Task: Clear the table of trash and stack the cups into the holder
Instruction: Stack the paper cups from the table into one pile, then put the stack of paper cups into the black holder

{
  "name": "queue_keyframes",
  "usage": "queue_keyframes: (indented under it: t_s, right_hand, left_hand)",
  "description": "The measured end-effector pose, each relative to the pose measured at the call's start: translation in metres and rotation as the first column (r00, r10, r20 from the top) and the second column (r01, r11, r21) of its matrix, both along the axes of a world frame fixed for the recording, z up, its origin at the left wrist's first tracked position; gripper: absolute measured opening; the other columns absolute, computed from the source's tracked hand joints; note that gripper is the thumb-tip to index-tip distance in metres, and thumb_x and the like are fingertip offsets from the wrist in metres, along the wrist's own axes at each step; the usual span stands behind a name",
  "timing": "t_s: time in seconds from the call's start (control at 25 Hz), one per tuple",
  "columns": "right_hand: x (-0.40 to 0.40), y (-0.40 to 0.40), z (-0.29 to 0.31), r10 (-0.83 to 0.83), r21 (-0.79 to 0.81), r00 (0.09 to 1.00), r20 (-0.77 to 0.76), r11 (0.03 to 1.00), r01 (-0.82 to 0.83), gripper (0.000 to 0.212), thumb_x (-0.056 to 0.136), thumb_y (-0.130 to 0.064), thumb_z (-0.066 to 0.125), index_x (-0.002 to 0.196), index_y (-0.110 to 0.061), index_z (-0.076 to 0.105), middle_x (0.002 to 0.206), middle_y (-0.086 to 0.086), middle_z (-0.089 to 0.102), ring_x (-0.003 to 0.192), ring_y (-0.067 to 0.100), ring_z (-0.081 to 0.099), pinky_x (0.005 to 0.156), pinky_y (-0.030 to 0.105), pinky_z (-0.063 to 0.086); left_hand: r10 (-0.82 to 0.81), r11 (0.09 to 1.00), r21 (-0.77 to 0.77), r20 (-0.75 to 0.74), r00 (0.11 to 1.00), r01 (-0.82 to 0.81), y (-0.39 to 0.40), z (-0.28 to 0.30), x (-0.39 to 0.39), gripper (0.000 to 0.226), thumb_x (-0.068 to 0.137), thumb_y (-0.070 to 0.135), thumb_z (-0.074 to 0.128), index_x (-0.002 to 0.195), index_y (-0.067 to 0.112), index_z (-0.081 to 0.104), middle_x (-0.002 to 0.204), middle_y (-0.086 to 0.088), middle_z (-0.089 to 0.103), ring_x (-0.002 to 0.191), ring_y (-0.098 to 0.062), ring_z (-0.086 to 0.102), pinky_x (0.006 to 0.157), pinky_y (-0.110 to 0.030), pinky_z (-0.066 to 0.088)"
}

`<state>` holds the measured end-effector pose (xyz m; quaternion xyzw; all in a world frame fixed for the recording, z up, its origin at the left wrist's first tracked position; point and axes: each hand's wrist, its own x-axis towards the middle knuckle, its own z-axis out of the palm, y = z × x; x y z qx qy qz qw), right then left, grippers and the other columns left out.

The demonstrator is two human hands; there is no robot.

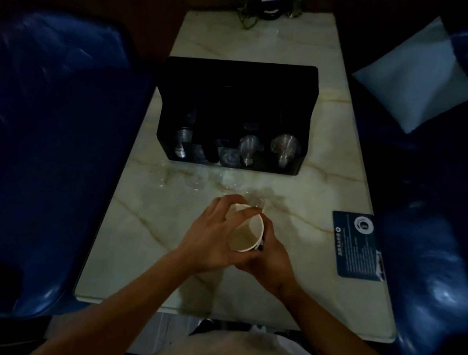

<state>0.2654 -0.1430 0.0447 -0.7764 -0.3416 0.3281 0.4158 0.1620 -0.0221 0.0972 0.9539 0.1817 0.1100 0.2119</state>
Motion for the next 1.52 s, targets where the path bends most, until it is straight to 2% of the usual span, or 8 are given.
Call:
queue_keyframes:
  t_s: [0.28,0.52,0.68,0.88,1.08,1.28,1.4,1.52]
  right_hand:
    - [0.008,-0.004,-0.002,0.081,0.01,0.997,-0.007,0.997,-0.081,0.102,0.052,-0.038,0.083,0.119,-0.075,0.016,0.096,-0.05,0.054,0.085,-0.009,0.059,0.069,0.01,0.046]
    - [0.01,-0.004,-0.001,0.09,0.023,0.996,-0.014,0.996,-0.09,0.1,0.054,-0.039,0.084,0.12,-0.075,0.017,0.099,-0.046,0.052,0.089,-0.004,0.058,0.071,0.012,0.045]
    - [0.009,-0.004,0.0,0.073,0.043,0.997,-0.01,0.996,-0.072,0.101,0.057,-0.038,0.085,0.12,-0.077,0.015,0.105,-0.045,0.048,0.092,-0.027,0.051,0.068,-0.004,0.039]
    - [0.004,0.0,0.0,0.016,0.044,1.0,-0.025,0.999,-0.014,0.101,0.052,-0.042,0.086,0.125,-0.071,0.022,0.109,-0.046,0.051,0.097,-0.021,0.053,0.071,0.0,0.043]
    - [-0.001,0.021,0.005,-0.038,0.144,0.998,-0.051,0.989,0.045,0.104,0.053,-0.034,0.093,0.133,-0.056,0.03,0.129,-0.039,0.046,0.117,-0.012,0.048,0.086,0.006,0.046]
    - [-0.01,0.057,0.013,-0.069,0.207,0.993,-0.096,0.974,0.088,0.105,0.056,-0.019,0.094,0.138,-0.038,0.032,0.136,-0.025,0.047,0.124,0.0,0.049,0.094,0.022,0.051]
    - [-0.016,0.083,0.028,-0.111,0.254,0.974,-0.2,0.954,0.161,0.101,0.058,-0.006,0.09,0.138,-0.028,0.034,0.138,-0.006,0.048,0.123,0.006,0.052,0.095,0.029,0.054]
    - [-0.022,0.109,0.04,-0.148,0.283,0.934,-0.325,0.927,0.245,0.097,0.06,-0.003,0.085,0.14,-0.016,0.033,0.137,0.004,0.049,0.123,0.013,0.054,0.093,0.04,0.056]
  left_hand:
    - [0.088,0.992,-0.087,-0.048,0.995,-0.092,-0.01,-0.011,0.0,0.081,0.062,0.067,0.067,0.134,0.038,0.043,0.141,0.008,0.031,0.118,-0.015,0.051,0.087,-0.031,0.053]
    - [0.1,0.992,0.077,0.042,0.994,-0.103,-0.013,-0.027,-0.001,0.076,0.07,0.068,0.065,0.133,0.03,0.047,0.138,-0.002,0.043,0.12,-0.021,0.05,0.087,-0.035,0.054]
    - [0.097,0.991,0.082,0.062,0.993,-0.102,-0.01,-0.035,0.0,0.075,0.071,0.069,0.064,0.133,0.03,0.047,0.139,-0.003,0.046,0.122,-0.02,0.048,0.093,-0.035,0.051]
    - [0.065,0.986,-0.152,-0.015,0.998,-0.067,0.002,-0.032,-0.002,0.078,0.068,0.071,0.064,0.136,0.042,0.037,0.143,0.012,0.035,0.125,-0.011,0.044,0.095,-0.027,0.048]
    - [0.329,0.549,-0.811,-0.011,0.944,-0.201,0.027,-0.037,-0.031,0.039,0.095,0.047,0.047,0.132,0.035,0.049,0.131,0.012,0.055,0.117,-0.006,0.056,0.092,-0.018,0.05]
    - [0.372,0.302,-0.834,-0.344,0.862,-0.463,0.065,-0.06,-0.064,0.036,0.102,0.039,0.034,0.131,0.027,0.052,0.134,-0.004,0.057,0.118,-0.02,0.055,0.091,-0.032,0.044]
    - [0.4,0.201,-0.86,-0.365,0.841,-0.469,0.091,-0.069,-0.081,0.017,0.1,0.038,0.041,0.11,0.044,0.053,0.125,0.0,0.055,0.111,-0.017,0.054,0.093,-0.038,0.049]
    - [0.429,-0.043,-0.895,-0.418,0.801,-0.444,0.119,-0.076,-0.089,0.022,0.096,0.038,0.051,0.118,0.037,0.054,0.119,0.0,0.059,0.106,-0.024,0.061,0.081,-0.037,0.056]
